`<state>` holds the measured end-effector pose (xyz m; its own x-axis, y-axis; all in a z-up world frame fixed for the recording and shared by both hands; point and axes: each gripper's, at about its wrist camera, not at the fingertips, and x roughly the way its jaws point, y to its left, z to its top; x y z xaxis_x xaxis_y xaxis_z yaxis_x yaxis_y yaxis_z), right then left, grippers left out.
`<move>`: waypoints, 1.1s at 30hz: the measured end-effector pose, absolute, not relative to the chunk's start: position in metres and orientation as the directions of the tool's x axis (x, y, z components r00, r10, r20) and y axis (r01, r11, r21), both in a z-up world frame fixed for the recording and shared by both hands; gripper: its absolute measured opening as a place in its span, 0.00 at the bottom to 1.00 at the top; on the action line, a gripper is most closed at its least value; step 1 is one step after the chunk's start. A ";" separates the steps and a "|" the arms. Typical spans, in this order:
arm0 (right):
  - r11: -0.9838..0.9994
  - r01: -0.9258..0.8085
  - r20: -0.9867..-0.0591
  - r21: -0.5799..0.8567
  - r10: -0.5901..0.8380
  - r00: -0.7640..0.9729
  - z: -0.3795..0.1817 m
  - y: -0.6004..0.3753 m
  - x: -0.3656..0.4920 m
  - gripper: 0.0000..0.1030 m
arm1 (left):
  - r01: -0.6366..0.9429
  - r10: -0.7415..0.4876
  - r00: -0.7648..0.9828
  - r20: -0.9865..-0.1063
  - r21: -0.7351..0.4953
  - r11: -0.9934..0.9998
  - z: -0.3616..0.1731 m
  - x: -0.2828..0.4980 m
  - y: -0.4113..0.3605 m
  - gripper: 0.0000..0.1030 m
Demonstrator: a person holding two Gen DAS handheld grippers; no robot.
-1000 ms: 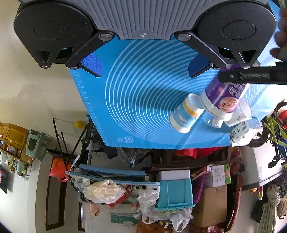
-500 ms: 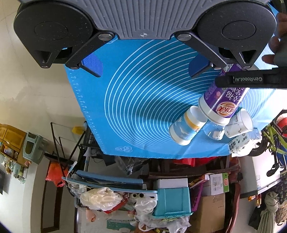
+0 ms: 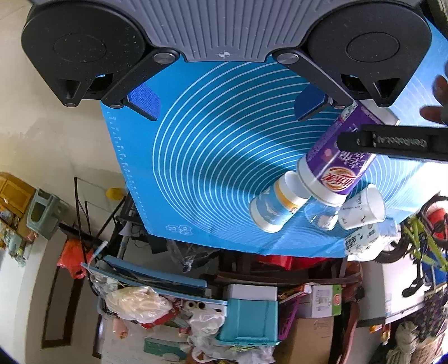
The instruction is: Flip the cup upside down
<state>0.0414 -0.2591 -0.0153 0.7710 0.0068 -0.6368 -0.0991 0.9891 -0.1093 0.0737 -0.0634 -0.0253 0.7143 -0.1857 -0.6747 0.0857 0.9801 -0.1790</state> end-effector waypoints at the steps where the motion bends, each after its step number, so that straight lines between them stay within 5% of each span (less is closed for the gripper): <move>1: 0.986 -0.109 -0.637 -0.127 0.003 0.771 -0.015 -0.257 0.041 1.00 | 0.084 -0.180 0.719 -0.672 -0.173 0.981 -0.023 0.072 -0.062 0.83; 18: 0.756 -0.362 -0.607 -0.546 -0.060 0.792 0.010 -0.192 0.034 1.00 | 0.015 -0.059 0.800 -0.597 -0.078 0.997 -0.002 0.035 -0.006 0.94; 33: 0.100 -0.542 -0.550 -0.835 -0.112 0.827 0.003 -0.121 0.020 1.00 | -0.047 -0.002 0.775 -0.632 -0.061 0.997 -0.028 0.026 0.040 0.94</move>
